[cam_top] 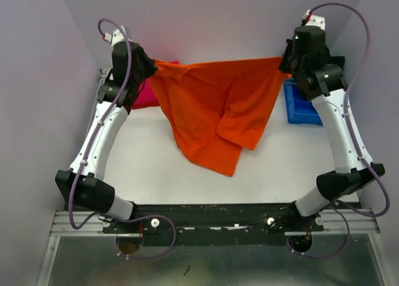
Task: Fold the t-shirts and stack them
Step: Flatten out the tshirt
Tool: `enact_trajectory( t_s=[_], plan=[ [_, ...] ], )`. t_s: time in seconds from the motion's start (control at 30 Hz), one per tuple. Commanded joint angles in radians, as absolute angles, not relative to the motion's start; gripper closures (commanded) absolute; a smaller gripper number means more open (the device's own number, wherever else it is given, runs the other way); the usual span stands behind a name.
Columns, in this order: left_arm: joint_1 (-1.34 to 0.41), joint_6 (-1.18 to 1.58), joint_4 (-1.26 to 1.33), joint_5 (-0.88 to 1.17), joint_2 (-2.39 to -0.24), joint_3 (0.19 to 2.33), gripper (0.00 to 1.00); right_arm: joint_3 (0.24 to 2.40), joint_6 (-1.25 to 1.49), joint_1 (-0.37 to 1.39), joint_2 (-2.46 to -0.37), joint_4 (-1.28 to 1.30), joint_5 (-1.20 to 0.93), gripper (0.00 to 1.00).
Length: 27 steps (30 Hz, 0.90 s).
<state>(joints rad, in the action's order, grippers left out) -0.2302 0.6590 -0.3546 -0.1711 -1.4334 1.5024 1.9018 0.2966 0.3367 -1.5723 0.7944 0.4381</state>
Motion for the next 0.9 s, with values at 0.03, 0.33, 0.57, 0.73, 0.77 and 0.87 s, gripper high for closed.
enact_trajectory(
  t_s=[0.03, 0.33, 0.57, 0.73, 0.77, 0.87],
  plan=[
    [-0.222, 0.609, -0.531, -0.109, -1.436, 1.831, 1.0, 2.196, 0.213, 0.305, -1.548, 0.965, 0.374, 0.99],
    [-0.224, 0.604, -0.532, -0.077, -1.094, 1.703, 1.0, 1.803, 0.253, 0.305, -1.099, 0.844, 0.172, 0.99],
    [-0.222, 0.623, -0.511, -0.006, -1.066, 1.808, 1.0, 1.784, 0.25, 0.305, -1.034, 0.903, 0.162, 0.99],
    [-0.222, 0.586, -0.485, -0.069, -1.202, 1.833, 1.0, 1.819, 0.249, 0.304, -1.178, 0.888, 0.216, 0.99],
    [-0.222, 0.578, -0.467, -0.078, -1.233, 1.833, 1.0, 1.833, 0.249, 0.298, -1.224, 0.885, 0.213, 0.99],
    [-0.222, 0.561, -0.407, -0.087, -1.35, 1.845, 1.0, 1.92, 0.258, 0.258, -1.357, 0.884, 0.166, 0.99]
  ],
)
